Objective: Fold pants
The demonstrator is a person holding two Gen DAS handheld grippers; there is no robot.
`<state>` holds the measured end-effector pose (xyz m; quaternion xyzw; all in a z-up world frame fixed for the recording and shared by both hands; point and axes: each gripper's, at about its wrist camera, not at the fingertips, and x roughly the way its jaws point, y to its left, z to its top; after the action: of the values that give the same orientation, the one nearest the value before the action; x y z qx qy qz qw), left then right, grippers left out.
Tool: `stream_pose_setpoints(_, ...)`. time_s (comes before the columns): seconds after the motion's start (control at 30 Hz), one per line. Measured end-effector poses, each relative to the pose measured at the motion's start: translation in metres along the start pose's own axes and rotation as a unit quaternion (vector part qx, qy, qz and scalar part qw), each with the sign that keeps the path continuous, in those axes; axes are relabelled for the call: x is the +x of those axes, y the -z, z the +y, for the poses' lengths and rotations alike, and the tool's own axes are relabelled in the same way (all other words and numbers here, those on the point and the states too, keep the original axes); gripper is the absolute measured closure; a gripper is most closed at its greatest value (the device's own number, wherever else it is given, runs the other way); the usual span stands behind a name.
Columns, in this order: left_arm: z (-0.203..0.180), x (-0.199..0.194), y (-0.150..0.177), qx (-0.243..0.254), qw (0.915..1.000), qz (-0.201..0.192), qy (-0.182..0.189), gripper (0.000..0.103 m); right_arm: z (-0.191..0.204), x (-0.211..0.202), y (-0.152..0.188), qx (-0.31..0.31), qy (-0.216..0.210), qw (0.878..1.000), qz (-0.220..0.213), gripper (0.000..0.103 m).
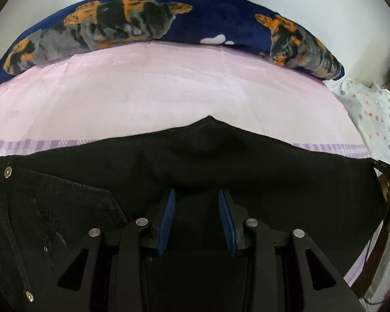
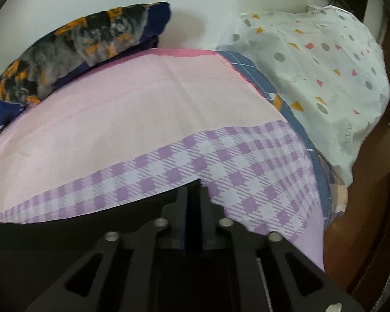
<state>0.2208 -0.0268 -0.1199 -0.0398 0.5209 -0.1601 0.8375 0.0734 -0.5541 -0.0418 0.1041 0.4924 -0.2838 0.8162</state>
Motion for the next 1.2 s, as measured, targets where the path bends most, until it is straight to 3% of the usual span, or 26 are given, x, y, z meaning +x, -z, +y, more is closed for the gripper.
stream_pose_setpoints(0.03,-0.001,0.001,-0.001,0.007,1.0000,-0.003,-0.005,0.067,-0.001,0.000,0.000,0.008,0.002,1.000,0.006,0.063)
stream_pose_setpoints(0.07,-0.002,0.001,-0.001,0.010,0.9999,-0.004,-0.007,0.067,-0.001,-0.002,-0.001,0.011,-0.002,1.000,0.013,0.058)
stream_pose_setpoints(0.17,-0.001,0.003,-0.005,0.010,0.9998,-0.013,-0.009,0.067,0.007,-0.021,0.000,0.009,-0.001,1.000,-0.013,0.057)
stream_pose_setpoints(0.27,0.001,0.006,-0.012,0.012,0.9997,-0.020,-0.008,0.067,0.028,-0.046,0.002,0.004,-0.020,0.999,-0.036,0.045)
stream_pose_setpoints(0.4,-0.002,0.003,-0.016,0.021,0.9997,-0.010,-0.009,0.067,0.062,-0.064,0.008,-0.015,-0.068,0.997,-0.045,0.045)
stream_pose_setpoints(0.5,0.001,-0.011,-0.020,0.011,0.9996,-0.015,0.020,0.067,0.094,-0.071,0.016,-0.034,-0.113,0.992,-0.036,0.045)
stream_pose_setpoints(0.67,-0.010,-0.022,-0.035,0.037,0.9971,-0.029,0.059,0.066,0.155,-0.074,0.034,-0.073,-0.185,0.980,-0.014,0.045)
stream_pose_setpoints(0.87,-0.019,0.013,-0.052,0.043,0.9932,0.025,0.105,0.066,0.229,-0.071,0.055,-0.119,-0.255,0.959,0.019,0.045)
stream_pose_setpoints(0.93,-0.014,0.020,-0.056,0.031,0.9923,0.026,0.117,0.067,0.246,-0.070,0.059,-0.130,-0.265,0.955,0.025,0.045)
stream_pose_setpoints(1.07,-0.005,0.029,-0.070,0.007,0.9914,0.023,0.129,0.079,0.265,-0.071,0.062,-0.143,-0.275,0.950,0.025,0.045)
stream_pose_setpoints(1.2,0.001,0.031,-0.076,-0.009,0.9898,0.023,0.140,0.080,0.272,-0.067,0.054,-0.143,-0.288,0.946,0.034,0.045)
